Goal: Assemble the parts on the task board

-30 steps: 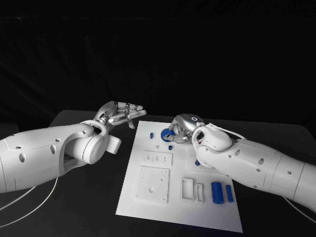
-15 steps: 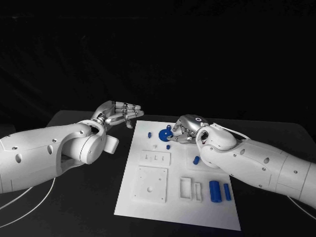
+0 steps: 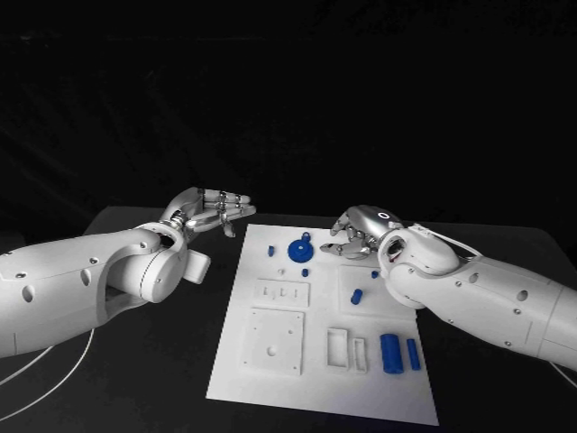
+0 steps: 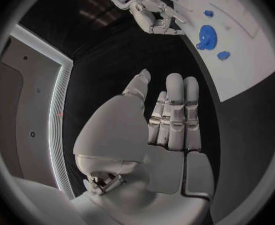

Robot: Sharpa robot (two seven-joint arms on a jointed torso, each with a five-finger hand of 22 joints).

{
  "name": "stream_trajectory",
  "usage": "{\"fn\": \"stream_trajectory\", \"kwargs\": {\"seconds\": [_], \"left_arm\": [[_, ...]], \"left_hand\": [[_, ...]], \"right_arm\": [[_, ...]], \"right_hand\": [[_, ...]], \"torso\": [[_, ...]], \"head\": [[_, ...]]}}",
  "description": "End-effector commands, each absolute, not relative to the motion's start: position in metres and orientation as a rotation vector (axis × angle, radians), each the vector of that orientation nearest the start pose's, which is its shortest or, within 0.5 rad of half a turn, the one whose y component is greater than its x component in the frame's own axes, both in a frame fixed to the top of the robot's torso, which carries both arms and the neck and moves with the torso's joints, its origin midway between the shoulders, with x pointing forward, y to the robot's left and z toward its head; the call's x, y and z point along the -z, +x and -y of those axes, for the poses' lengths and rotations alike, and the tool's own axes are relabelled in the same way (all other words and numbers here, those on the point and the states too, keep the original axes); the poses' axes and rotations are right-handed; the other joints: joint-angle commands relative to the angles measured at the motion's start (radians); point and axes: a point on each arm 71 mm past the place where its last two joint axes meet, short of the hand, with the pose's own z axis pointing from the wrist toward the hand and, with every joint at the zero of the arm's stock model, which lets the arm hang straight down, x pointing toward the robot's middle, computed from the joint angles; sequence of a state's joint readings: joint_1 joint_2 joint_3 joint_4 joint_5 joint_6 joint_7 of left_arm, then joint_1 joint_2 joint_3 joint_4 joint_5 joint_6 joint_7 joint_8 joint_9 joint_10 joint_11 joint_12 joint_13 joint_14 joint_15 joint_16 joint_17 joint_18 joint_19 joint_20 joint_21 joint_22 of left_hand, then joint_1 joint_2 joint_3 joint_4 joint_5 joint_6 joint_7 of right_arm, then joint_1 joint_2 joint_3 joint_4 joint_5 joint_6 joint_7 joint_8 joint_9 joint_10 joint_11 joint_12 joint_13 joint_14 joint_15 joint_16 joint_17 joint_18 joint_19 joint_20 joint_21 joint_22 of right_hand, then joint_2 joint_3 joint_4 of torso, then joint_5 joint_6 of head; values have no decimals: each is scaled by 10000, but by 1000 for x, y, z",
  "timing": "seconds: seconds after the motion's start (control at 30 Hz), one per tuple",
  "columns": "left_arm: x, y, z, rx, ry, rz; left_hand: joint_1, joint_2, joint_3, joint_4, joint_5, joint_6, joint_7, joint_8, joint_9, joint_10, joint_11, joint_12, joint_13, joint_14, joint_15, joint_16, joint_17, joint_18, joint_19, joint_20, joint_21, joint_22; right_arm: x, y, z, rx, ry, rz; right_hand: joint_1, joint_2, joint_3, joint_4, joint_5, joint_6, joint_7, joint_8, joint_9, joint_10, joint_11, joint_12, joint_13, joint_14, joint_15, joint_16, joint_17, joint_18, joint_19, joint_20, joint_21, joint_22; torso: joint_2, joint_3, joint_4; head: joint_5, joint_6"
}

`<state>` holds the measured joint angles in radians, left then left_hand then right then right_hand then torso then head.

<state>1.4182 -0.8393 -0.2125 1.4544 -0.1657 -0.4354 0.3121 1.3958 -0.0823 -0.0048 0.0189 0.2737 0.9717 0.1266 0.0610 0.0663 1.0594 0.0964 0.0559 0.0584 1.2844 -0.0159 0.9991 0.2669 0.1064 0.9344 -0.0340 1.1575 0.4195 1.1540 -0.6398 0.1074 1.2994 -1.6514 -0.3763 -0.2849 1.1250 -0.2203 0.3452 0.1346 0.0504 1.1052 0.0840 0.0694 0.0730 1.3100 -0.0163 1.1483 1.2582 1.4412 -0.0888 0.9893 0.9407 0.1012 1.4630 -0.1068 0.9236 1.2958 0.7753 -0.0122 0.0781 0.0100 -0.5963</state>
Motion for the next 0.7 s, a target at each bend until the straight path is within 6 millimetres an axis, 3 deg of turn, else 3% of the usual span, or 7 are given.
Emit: {"fn": "stream_trajectory", "kwargs": {"seconds": [0.03,0.07,0.1,0.23,0.4,0.5,0.7], "left_arm": [[134,521,-239,12709,-8467,-14265],[134,522,-241,12702,-8472,-14261],[134,522,-241,12701,-8473,-14259],[134,523,-244,12732,-8463,-14289],[134,524,-248,12677,-8485,-14258],[134,525,-250,12638,-8519,-14214],[135,526,-253,12681,-8596,-14214]], "left_hand": [[-98,31,-32,-18,-64,12,-27,19,3,22,-38,40,11,-13,-26,40,2,19,-61,4,11,-15],[-99,39,-38,-25,-64,19,-24,18,2,54,-39,40,11,1,-24,51,6,18,-58,3,13,-16],[-108,59,-52,-35,-73,39,-13,17,2,117,-39,37,10,0,-13,57,9,19,-62,10,11,-21],[-138,173,-108,-89,-79,111,22,16,1,591,-77,29,9,-25,29,71,13,39,-75,45,7,-33],[-179,271,-168,-128,-77,192,80,18,2,1122,-99,37,13,-79,105,60,4,71,-97,105,-18,-55],[-145,255,-182,-196,-57,189,80,18,2,916,-52,51,19,-221,148,-87,-64,54,-238,168,-252,-182],[-107,222,-173,-274,-74,161,79,16,2,438,82,58,21,-1123,368,-1517,-665,-151,-793,397,-1373,-796]], "right_arm": [[154,535,185,-6157,-294,-14605],[151,535,191,-6432,-236,-14602],[149,535,198,-6681,-154,-14592],[142,536,222,-7349,183,-14642],[142,539,248,-7571,487,-14830],[145,543,264,-7557,734,-14958],[152,550,288,-7464,1291,-15185]], "right_hand": [[518,215,-176,-453,142,-100,56,-62,-10,-11,85,-15,-24,3,101,-115,-99,1,612,85,66,38],[673,393,-671,-628,593,-187,82,-41,-33,-26,130,-5,-25,8,129,-106,-89,-33,606,93,88,66],[874,494,-914,-831,684,-207,100,-60,-43,-45,125,-4,-37,13,121,-88,-71,-53,606,96,100,100],[1225,649,-1519,-1334,1528,-241,117,-62,-52,-93,132,-22,-76,7,132,-32,5,-83,592,96,113,186],[1448,850,-1851,-1751,2091,-319,160,-61,-58,-210,147,-158,-201,-30,152,-113,-17,-90,561,114,43,257],[1582,896,-2001,-1920,2281,-568,221,-65,-63,-301,186,-253,-309,-41,177,-267,-100,-79,542,143,-89,287],[1668,1056,-2628,-2201,2842,-703,251,-60,-62,-354,209,-260,-375,-56,195,-304,-54,-77,556,161,-203,404]], "torso": [[-66,39,-174],[-79,49,-220],[-87,62,-254],[-117,127,-350],[-157,228,-487],[-197,278,-572],[-240,364,-674]], "head": [[39,63],[53,67],[50,86],[48,105],[87,160],[80,140],[100,160]]}}
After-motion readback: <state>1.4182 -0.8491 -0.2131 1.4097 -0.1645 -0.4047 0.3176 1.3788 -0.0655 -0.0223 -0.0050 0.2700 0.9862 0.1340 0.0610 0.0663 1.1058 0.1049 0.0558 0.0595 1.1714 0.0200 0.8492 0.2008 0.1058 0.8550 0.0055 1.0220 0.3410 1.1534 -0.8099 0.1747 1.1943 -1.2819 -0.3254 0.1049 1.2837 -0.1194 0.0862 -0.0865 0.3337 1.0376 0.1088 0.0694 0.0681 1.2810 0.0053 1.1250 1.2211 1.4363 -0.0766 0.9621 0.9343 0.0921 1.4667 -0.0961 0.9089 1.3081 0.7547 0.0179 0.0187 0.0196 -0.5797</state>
